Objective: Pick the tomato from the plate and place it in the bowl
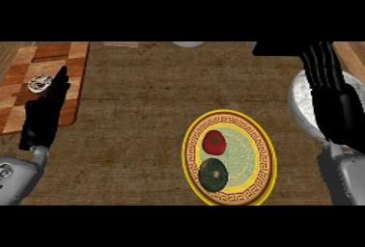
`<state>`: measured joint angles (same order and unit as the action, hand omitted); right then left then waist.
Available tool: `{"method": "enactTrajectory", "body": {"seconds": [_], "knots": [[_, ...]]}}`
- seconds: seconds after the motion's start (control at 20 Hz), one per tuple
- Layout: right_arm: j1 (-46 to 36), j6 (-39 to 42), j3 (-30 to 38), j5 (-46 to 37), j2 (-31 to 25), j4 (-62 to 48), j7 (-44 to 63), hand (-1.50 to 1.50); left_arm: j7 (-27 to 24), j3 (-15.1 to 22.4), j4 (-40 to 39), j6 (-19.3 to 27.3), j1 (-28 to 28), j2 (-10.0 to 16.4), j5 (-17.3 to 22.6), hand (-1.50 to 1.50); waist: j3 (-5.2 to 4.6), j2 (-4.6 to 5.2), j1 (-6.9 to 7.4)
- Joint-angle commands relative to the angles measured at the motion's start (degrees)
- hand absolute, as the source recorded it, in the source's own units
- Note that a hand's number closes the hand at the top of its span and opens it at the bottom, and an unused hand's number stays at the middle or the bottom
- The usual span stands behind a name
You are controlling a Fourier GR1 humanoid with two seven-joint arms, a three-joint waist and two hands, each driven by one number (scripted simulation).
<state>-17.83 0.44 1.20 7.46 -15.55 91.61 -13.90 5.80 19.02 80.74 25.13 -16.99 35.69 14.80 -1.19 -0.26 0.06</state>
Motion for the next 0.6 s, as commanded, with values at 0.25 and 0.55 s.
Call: {"method": "enactTrajectory", "body": {"seconds": [0.25,0.55], "knots": [[8.51,-12.78,-16.63,-14.97,10.5,-7.6,23.98,1.5,-4.64,1.7,5.33,-1.54,1.41,-8.52,3.38,0.0,0.64,0.44,1.13],[15.62,-42.82,-15.55,-24.58,15.17,-1.85,12.0,-1.5,-4.85,3.1,4.77,-1.98,3.99,-11.74,4.96,0.0,1.25,-0.07,-1.43]]}}
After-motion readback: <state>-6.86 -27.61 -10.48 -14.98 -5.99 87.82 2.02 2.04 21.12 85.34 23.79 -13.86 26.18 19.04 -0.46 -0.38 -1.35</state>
